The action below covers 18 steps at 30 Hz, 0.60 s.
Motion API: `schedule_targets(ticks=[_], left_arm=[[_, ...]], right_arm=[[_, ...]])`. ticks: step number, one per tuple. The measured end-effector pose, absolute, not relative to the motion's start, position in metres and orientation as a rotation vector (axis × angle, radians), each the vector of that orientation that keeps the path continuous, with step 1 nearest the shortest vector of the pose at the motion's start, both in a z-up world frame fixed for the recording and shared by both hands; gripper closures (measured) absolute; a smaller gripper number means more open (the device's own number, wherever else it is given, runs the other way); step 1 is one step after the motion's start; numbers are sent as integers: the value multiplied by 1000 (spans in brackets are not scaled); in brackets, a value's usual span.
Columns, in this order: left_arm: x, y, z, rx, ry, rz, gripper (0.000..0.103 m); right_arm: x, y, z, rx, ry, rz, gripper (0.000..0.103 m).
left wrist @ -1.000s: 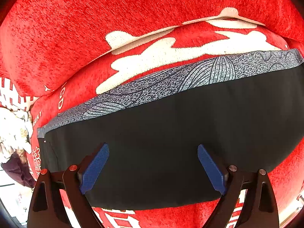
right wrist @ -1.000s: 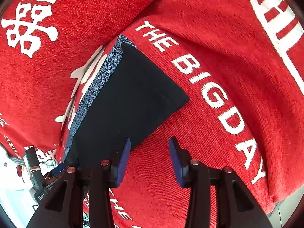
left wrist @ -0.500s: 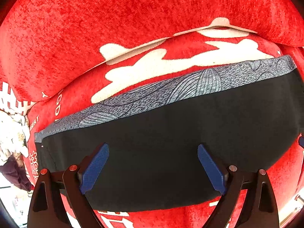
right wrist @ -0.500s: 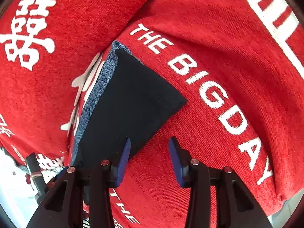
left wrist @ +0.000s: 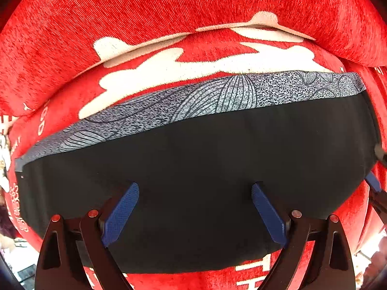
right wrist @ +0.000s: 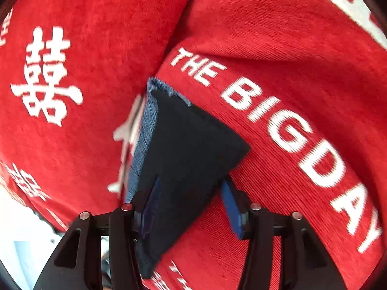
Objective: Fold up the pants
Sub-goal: 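Lift the trouser corner with the right gripper toward the waistband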
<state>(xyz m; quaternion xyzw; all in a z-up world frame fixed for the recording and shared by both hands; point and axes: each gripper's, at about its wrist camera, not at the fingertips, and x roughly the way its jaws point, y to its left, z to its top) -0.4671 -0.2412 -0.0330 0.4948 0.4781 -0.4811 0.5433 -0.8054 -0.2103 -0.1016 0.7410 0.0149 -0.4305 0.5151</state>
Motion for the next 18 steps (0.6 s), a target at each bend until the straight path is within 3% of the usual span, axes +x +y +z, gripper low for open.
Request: schedule_targets(ticks=[4, 5, 6, 7, 8, 12, 18], left_arm=[[-470, -241, -31, 1167, 1146, -1149, 8], [-471, -242, -26, 1156, 1128, -1150, 14], [-470, -245, -20, 1146, 1102, -1151, 24], [-468, -247, -15, 1131, 1077, -1148, 26], [-465, -251, -8, 1108, 1053, -1138, 26], [-449, -277, 0, 1045, 1030, -1077, 26], [-484, -291, -37, 1121, 989, -1120, 27]], right_arm=[[-797, -224, -106, 1757, -40, -1025, 44], [-795, -226, -109, 1779, -70, -1007, 44], [-794, -228, -113, 1815, -99, -980, 51], [-793, -230, -116, 1848, -101, -965, 63], [-791, -232, -118, 1874, -94, -949, 91], [-789, -236, -99, 1812, -90, -914, 90], [-772, -249, -61, 1668, -19, -864, 90]])
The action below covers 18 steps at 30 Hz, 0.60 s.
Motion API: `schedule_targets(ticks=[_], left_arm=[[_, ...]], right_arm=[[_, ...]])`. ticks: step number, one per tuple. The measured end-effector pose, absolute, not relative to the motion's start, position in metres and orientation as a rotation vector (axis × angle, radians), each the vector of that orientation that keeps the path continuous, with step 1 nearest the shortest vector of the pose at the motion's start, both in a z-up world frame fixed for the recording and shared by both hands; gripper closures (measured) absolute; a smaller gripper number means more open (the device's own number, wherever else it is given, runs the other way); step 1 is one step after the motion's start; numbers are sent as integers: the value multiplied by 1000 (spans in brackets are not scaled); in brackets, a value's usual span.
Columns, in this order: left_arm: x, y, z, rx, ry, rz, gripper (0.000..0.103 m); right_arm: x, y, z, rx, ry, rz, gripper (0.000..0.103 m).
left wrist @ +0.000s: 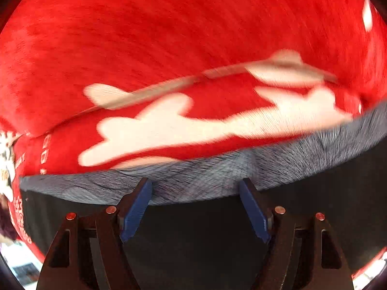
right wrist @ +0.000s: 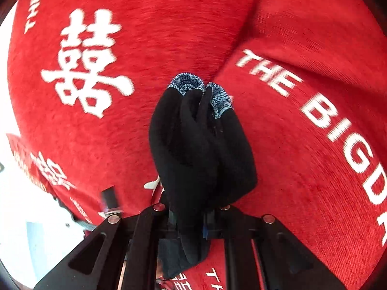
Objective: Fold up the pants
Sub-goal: 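Lift the trouser corner with the right gripper toward the waistband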
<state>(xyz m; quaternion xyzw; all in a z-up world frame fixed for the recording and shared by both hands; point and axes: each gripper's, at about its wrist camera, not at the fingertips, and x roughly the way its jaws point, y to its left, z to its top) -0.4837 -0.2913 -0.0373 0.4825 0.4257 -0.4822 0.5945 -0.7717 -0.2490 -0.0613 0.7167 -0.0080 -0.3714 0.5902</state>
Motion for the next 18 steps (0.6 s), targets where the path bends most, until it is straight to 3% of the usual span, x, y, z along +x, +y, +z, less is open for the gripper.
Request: schedule_targets(ticks=[3, 11, 18], left_arm=[[-495, -286, -33, 1131, 912, -1139, 30], [-442, -269, 10, 1000, 1000, -1203, 30], [-333, -221, 35, 901, 1027, -1202, 30]], right_arm=[[-761, -256, -42, 1604, 21, -855, 90], [-711, -257, 26, 1332, 247, -879, 90], [-603, -235, 79, 1027, 502, -932, 90]])
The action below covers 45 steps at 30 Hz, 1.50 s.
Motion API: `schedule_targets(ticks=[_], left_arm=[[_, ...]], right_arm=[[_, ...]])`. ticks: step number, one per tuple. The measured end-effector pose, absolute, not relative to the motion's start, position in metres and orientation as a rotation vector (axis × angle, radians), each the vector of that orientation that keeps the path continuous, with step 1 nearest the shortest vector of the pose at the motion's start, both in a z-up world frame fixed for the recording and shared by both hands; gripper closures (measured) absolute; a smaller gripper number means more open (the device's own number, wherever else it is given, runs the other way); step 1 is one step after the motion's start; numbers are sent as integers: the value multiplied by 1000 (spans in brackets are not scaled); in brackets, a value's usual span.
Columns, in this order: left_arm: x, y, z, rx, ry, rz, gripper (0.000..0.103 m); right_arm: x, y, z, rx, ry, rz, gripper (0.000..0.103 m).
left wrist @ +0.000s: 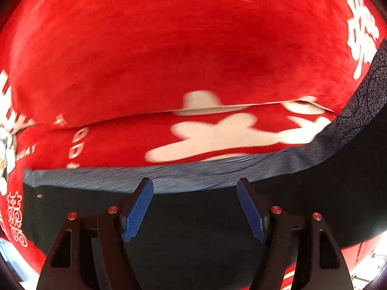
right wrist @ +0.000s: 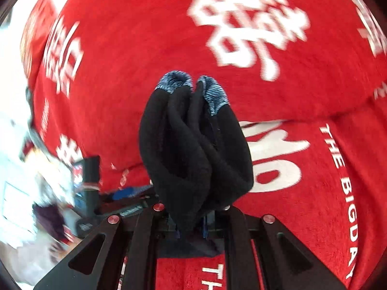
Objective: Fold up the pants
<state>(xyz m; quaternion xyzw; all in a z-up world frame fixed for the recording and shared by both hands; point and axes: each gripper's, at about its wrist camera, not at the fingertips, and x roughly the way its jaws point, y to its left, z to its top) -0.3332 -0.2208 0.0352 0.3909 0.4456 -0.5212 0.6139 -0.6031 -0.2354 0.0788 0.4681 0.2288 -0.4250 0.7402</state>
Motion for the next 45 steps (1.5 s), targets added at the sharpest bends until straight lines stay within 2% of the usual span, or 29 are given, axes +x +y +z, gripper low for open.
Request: schedule_targets(ticks=[5, 6, 8, 10, 12, 13, 16, 17, 21, 24, 27, 29, 30, 31, 32, 33, 34, 35, 36, 38, 42, 44, 45], left_arm=[[-243, -196, 36, 886, 1075, -1125, 29], [-227, -187, 34, 888, 1078, -1107, 25], [-192, -173, 32, 877, 1082, -1080, 24], [-170, -166, 25, 856, 1120, -1071, 24], [-154, -159, 18, 839, 1155, -1058, 25], [-148, -154, 18, 834, 1163, -1054, 25], [-136, -143, 20, 821, 1180, -1066, 25], [-133, -140, 22, 812, 1194, -1081, 25], [-146, -141, 36, 790, 1235, -1198, 25], [-176, -149, 41, 793, 1305, -1356, 25], [-211, -158, 37, 786, 1387, -1495, 25], [-233, -163, 30, 789, 1431, -1555, 25], [-243, -166, 27, 796, 1442, -1571, 32], [-253, -166, 23, 803, 1449, -1585, 41], [-260, -168, 19, 816, 1468, -1595, 59], [-268, -170, 12, 831, 1503, -1598, 68], [-273, -171, 6, 833, 1530, -1595, 68], [-276, -171, 3, 840, 1526, -1588, 68], [-277, -170, 5, 848, 1515, -1585, 73], [-279, -166, 11, 880, 1486, -1578, 80], [-270, -148, 24, 959, 1345, -1542, 80], [-261, -139, 22, 988, 1303, -1489, 79], [-255, -137, 18, 984, 1320, -1464, 75]], right_arm=[[-498, -210, 64, 869, 717, -930, 89], [-470, -204, 51, 853, 771, -917, 88], [-430, -191, 24, 826, 866, -905, 85], [-393, -178, -5, 775, 984, -913, 78], [-351, -156, -31, 581, 1182, -994, 70], [-336, -147, -35, 469, 1245, -1026, 66], [-312, -119, -24, 320, 1304, -983, 46], [-309, -111, -14, 318, 1286, -943, 42], [-322, -84, 28, 302, 1197, -803, 41], [-369, -113, 32, 701, 1069, -778, 41], [-464, -150, 1, 1352, 731, -817, 41], [-506, -157, -18, 1586, 536, -845, 41], [-524, -157, -27, 1680, 420, -846, 42], [-535, -159, -33, 1737, 348, -849, 42], [-543, -159, -40, 1782, 298, -854, 44], [-548, -160, -46, 1819, 267, -858, 47], [-551, -165, -53, 1851, 245, -852, 51], [-551, -168, -56, 1859, 239, -849, 71], [-549, -172, -60, 1863, 261, -862, 98], [-549, -177, -61, 1874, 268, -875, 98], [-532, -176, -43, 1782, 357, -857, 98], [-525, -174, -52, 1753, 447, -864, 98], [-521, -174, -61, 1735, 491, -871, 99]])
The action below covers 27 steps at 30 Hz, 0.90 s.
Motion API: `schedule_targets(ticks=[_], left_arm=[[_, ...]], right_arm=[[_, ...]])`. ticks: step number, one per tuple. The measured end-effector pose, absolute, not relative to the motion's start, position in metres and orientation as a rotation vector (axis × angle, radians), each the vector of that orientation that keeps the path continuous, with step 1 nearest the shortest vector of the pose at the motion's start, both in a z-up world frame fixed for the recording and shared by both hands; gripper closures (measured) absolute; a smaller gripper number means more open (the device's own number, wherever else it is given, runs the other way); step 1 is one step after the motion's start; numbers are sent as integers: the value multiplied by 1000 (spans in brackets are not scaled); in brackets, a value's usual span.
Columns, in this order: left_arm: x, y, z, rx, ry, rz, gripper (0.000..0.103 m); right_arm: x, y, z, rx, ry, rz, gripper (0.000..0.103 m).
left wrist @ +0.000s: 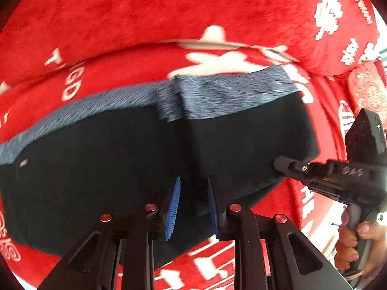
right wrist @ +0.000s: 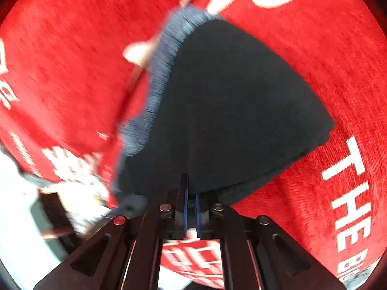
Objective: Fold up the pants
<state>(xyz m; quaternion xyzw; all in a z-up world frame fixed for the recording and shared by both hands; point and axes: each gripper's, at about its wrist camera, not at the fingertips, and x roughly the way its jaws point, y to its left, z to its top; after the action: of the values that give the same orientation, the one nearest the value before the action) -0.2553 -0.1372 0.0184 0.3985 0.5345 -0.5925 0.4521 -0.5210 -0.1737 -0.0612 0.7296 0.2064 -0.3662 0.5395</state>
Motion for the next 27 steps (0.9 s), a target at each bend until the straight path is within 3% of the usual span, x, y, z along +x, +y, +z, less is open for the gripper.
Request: schedule_targets(ticks=[1, 2, 3, 8, 13, 19, 24, 25, 27], left_arm=[[-250, -135, 16, 972, 1345, -1438, 69], [-245, -134, 14, 948, 1375, -1404, 49], [-237, -132, 17, 902, 1386, -1381, 40], [-234, -135, 29, 868, 1329, -1378, 40], [-236, -144, 34, 865, 1278, -1355, 40], [-219, -127, 23, 934, 1232, -1235, 40], [-188, -103, 26, 932, 1220, -1197, 40], [-182, -100, 25, 932, 1220, -1192, 40], [-176, -97, 23, 925, 1232, -1178, 40]], right_arm=[[-517, -174, -67, 1705, 512, -870, 99], [-516, -176, -70, 1693, 506, -869, 99], [-515, -178, -67, 1678, 515, -864, 98], [-505, -182, -47, 1627, 628, -775, 86], [-506, -200, 3, 1434, 607, -815, 86], [-457, -250, -25, 1426, 687, -758, 85], [-428, -212, -18, 1455, 713, -627, 85], [-435, -204, -17, 1504, 659, -614, 80], [-453, -201, -19, 1582, 571, -663, 36]])
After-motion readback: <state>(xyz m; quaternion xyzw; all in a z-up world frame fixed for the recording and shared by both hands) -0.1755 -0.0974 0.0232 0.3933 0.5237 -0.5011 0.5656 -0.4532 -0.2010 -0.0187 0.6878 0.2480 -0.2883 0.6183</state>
